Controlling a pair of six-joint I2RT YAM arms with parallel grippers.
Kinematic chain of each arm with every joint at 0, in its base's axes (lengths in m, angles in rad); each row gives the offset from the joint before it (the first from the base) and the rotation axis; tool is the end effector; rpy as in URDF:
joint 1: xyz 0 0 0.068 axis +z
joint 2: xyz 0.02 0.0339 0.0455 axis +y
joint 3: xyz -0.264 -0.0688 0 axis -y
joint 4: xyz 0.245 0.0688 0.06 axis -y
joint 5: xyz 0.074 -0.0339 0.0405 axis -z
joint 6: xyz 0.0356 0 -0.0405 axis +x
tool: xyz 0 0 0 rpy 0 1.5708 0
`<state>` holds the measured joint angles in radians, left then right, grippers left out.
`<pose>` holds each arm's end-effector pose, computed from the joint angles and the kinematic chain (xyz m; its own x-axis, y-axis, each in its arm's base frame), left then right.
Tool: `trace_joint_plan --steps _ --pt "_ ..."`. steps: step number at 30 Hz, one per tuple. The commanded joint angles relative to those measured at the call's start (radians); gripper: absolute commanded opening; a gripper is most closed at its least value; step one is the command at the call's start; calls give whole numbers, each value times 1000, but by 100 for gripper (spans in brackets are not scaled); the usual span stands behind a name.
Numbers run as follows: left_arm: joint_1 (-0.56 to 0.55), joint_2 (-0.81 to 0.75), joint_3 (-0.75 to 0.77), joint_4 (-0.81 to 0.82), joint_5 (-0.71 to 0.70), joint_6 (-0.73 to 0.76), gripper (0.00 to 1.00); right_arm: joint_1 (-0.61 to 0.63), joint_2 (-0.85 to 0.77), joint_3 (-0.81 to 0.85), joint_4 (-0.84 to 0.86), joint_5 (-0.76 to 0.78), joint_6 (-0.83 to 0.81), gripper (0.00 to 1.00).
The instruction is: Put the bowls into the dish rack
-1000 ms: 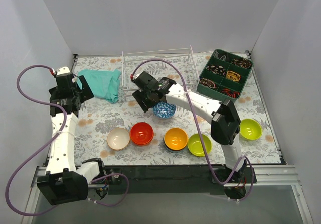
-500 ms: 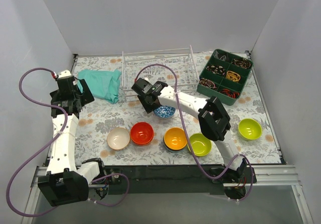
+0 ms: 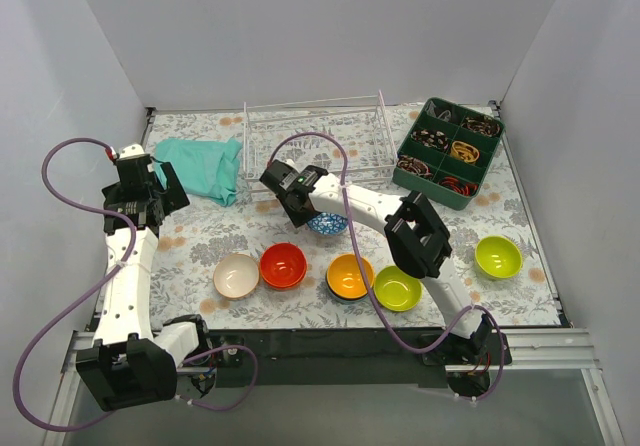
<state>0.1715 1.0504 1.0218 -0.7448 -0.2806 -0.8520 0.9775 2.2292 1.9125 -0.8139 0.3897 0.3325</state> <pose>0.2080 0.0460 0.3199 -0.1829 -0.7656 -0.6168 -0.7546 0.5115 -0.4111 0.2788 0.3892 0.2063 -0.6989 -0.4964 -0.5150 -0.4743 0.8605 -0.1858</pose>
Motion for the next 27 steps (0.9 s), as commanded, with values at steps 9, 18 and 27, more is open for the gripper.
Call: trace_joint_plan --steps 9,18,27 --pt "6 20 18 24 35 -5 98 12 -203 -216 21 81 -67 3" --pt "3 89 107 41 150 66 98 0 -399 -165 9 -12 -288 1" --pt "-4 212 268 140 672 163 94 -227 -583 -10 88 -545 -535 1"
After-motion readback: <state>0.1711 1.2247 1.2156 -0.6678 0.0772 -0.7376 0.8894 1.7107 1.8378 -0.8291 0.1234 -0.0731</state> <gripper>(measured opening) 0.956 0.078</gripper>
